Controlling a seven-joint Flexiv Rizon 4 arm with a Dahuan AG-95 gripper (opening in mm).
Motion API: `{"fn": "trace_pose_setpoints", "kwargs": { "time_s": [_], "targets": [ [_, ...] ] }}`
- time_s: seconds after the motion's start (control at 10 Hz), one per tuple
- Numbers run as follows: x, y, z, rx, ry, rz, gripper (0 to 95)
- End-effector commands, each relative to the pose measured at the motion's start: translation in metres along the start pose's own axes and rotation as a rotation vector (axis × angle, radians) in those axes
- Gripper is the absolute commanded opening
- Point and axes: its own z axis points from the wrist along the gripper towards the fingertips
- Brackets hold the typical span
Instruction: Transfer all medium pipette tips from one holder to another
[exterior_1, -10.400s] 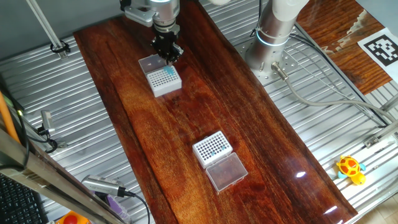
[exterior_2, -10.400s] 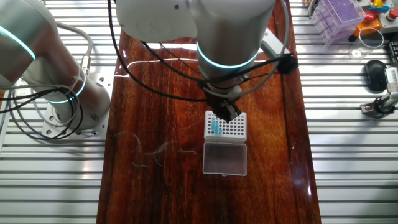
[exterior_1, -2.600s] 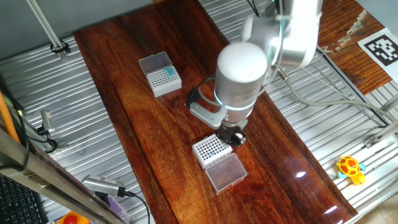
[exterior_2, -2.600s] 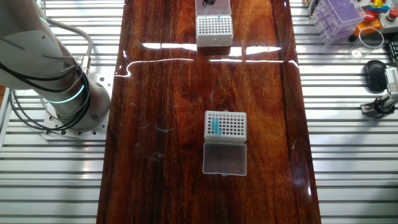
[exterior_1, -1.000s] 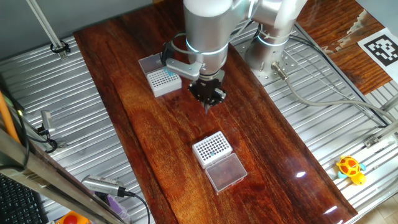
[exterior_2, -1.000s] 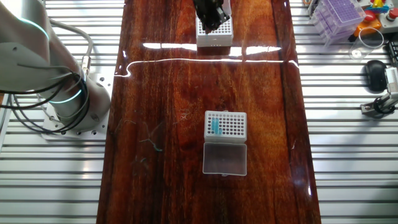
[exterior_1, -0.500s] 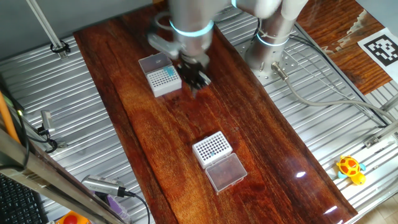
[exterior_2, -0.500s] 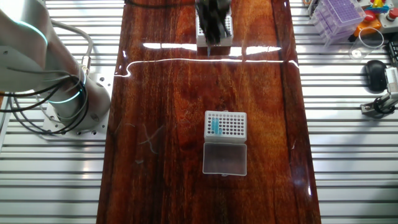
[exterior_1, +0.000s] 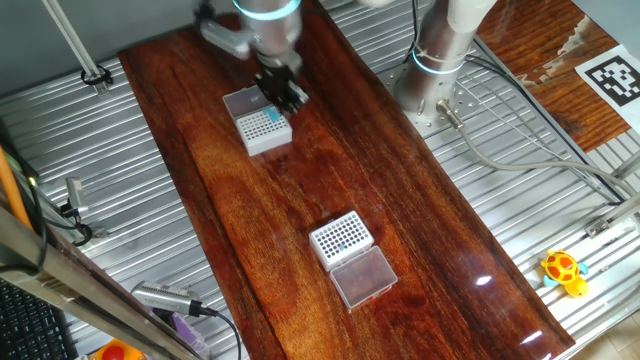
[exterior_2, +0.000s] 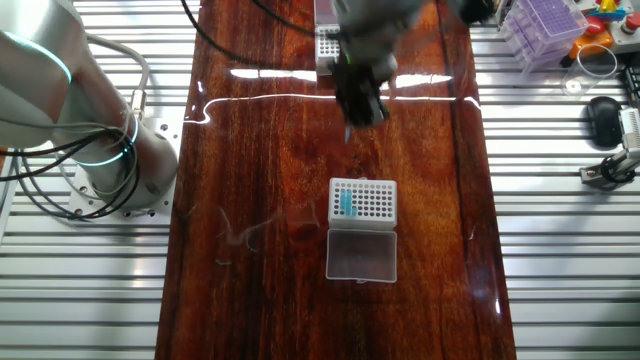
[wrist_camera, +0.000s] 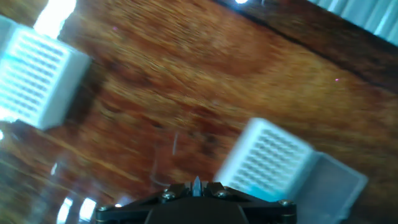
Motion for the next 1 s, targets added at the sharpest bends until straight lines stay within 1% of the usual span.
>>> {"fn": "trace_pose_setpoints", "kwargs": {
  "time_s": [0.1, 0.2, 0.3, 0.4, 0.6, 0.7, 0.8, 1.0],
  "targets": [
    [-0.011, 0.008, 0.007, 0.02, -0.028, 0.036, 0.0],
    [-0.007, -0.015, 0.008, 0.014, -0.035, 0.008, 0.0],
    [-0.003, -0.039, 0.007, 0.008, -0.034, -0.021, 0.0],
    [0.0, -0.058, 0.006, 0.007, -0.029, -0.054, 0.0],
    [0.009, -0.085, 0.004, 0.01, -0.024, -0.103, 0.0],
    [0.012, -0.089, 0.004, 0.011, -0.024, -0.11, 0.0],
    [0.018, -0.095, 0.005, 0.016, -0.023, -0.122, 0.0],
    [0.023, -0.099, 0.008, 0.016, -0.025, -0.134, 0.0]
  ]
}}
